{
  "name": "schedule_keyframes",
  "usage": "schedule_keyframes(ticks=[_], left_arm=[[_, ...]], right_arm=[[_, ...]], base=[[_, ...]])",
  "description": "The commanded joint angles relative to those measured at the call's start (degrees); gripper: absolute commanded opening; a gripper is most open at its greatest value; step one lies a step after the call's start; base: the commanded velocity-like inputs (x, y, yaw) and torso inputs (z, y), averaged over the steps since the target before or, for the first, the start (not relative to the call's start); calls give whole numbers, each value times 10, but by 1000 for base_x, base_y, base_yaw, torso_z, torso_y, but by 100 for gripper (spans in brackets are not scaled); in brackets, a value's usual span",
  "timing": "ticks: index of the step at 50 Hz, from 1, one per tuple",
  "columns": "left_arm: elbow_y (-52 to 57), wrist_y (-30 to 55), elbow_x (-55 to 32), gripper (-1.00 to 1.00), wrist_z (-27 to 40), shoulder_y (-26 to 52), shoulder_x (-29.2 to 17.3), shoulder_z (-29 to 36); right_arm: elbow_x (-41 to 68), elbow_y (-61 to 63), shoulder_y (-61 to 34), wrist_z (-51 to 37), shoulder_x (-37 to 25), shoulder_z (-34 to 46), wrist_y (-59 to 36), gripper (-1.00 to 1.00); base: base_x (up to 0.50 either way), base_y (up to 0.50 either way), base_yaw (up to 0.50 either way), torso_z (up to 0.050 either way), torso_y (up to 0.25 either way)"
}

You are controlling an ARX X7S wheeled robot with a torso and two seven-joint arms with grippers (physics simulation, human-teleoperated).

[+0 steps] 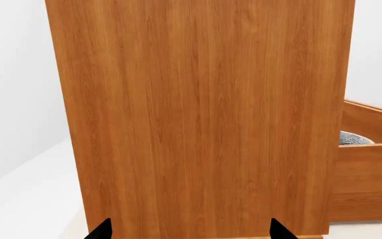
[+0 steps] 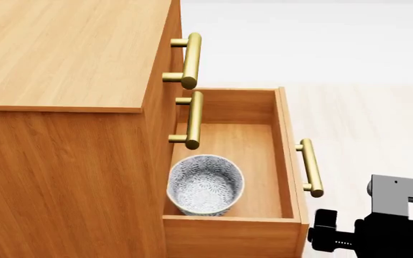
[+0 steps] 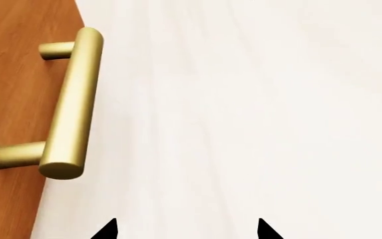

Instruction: Put the bowl in the bottom drawer of the cabinet and close it.

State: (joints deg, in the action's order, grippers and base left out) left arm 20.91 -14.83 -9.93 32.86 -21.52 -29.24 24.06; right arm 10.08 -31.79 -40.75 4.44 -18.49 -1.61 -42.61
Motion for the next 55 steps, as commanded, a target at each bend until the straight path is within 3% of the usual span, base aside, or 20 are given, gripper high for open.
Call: schedule_keyframes(ticks=[1,55], left_arm=[[1,2,1,100,2,0,-1,1],[5,2,0,100,6,0,-5,6]], right_arm=[[1,-2,-9,2,11,10,-1,100],[-5,-36,-16,15,49,62,30,100]], base=[[0,0,0,0,0],[0,0,0,0,0]])
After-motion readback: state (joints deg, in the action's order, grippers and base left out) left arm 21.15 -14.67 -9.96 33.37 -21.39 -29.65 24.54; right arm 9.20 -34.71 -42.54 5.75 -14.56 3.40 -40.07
